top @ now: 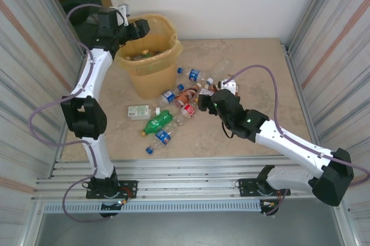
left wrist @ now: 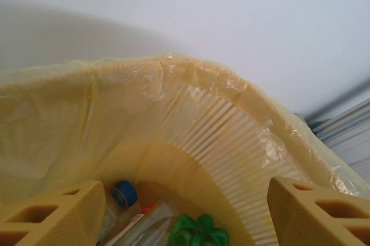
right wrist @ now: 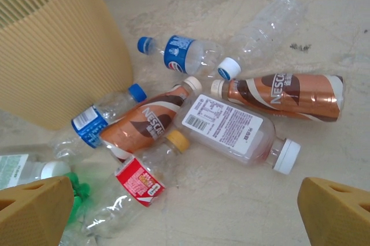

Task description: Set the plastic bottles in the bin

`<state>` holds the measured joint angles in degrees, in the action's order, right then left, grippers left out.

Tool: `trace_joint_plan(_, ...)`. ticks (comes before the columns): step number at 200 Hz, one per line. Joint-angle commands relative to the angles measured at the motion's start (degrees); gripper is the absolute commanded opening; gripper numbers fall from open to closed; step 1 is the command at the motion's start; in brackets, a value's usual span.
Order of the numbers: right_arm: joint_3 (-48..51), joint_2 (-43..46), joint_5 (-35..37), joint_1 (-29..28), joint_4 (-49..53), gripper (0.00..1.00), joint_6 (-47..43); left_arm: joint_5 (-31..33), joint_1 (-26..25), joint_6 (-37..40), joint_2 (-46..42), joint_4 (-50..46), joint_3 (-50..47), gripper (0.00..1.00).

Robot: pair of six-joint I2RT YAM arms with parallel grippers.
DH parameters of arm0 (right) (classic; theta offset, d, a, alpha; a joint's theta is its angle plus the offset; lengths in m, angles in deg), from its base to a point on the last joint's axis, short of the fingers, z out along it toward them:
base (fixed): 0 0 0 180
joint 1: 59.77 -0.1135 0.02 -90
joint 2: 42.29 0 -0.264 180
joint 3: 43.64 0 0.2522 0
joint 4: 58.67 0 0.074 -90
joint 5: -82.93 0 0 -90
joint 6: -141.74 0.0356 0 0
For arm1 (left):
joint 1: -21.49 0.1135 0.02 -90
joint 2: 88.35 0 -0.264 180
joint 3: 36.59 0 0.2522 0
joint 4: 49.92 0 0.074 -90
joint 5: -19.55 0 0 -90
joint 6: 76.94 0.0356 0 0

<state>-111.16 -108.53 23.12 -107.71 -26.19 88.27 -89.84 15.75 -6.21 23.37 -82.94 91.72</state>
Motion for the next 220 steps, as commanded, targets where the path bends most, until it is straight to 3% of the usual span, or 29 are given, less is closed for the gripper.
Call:
trace_joint_plan(1, -2.6, -1.3, 1.0, 0.3, 2.5, 0.98, 2.4, 2.1, -0.3, 2.9, -6.7, -0.2, 0.4, 0.76)
trace_joint_plan(80, -5.6, -6.2, -0.7, 2.9, 8.7, 0.98, 7.7, 8.0, -5.7, 11.0, -27.0, 0.1, -17.8, 0.82)
trace_joint_plan(119, -6.1, -10.1, -7.9, 2.5, 9.7, 0.98, 13.0, 13.6, -9.3, 11.3, -39.9, 3.8, -33.8, 0.92)
trace_joint_plan(137, -5.9, -12.5, -12.1, 0.9, 9.0, 0.98, 15.6, 16.4, -9.8, 9.3, -45.9, 5.2, -40.6, 0.99)
trace_joint_plan(220, -10.7, -26.9, -22.9, -11.0, 5.9, 0.98, 21.0, 29.2, -10.0, 3.2, -68.0, 8.9, -63.1, 0.99)
